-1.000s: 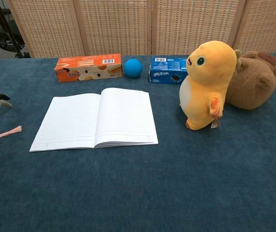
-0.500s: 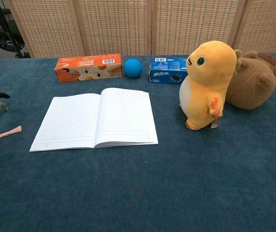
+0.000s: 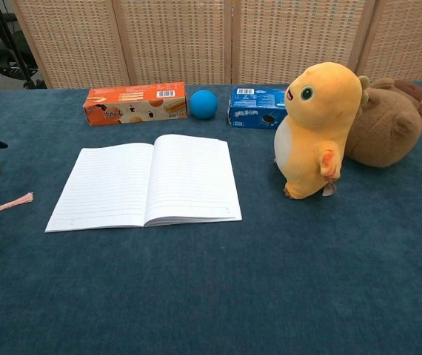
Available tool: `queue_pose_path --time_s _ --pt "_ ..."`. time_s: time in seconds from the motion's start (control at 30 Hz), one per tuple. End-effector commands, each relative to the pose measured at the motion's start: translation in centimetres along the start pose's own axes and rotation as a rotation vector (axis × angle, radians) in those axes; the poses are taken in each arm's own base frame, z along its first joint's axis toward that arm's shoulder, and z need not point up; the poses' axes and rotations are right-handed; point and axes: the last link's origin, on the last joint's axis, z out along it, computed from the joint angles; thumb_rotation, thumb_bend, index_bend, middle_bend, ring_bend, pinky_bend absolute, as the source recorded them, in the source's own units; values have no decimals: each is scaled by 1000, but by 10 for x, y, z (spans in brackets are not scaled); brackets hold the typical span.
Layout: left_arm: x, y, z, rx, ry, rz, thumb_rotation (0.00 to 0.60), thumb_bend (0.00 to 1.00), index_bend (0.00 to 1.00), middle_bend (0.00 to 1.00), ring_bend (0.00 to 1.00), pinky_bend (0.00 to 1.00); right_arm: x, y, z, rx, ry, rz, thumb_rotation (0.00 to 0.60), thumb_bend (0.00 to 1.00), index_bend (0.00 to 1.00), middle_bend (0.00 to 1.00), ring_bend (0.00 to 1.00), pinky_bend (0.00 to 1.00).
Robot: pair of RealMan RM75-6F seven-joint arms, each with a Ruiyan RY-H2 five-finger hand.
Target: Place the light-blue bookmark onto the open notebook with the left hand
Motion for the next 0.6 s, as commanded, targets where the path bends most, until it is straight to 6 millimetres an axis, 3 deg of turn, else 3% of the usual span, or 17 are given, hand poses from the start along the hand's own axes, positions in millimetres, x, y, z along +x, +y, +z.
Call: queue_pose_path --time_s 0.03,0.33,0.6 --pt "2 -1 0 0 12 -4 600 216 611 0 0 0 0 0 0 -1 1 1 600 0 0 0 0 0" --pt "45 -8 2 -33 204 22 600 215 611 0 0 0 2 1 -1 -2 2 11 600 0 0 0 0 0" --pt "116 10 7 -165 497 159 600 210 611 0 0 0 4 3 -1 -4 -2 18 600 0 0 0 0 0"
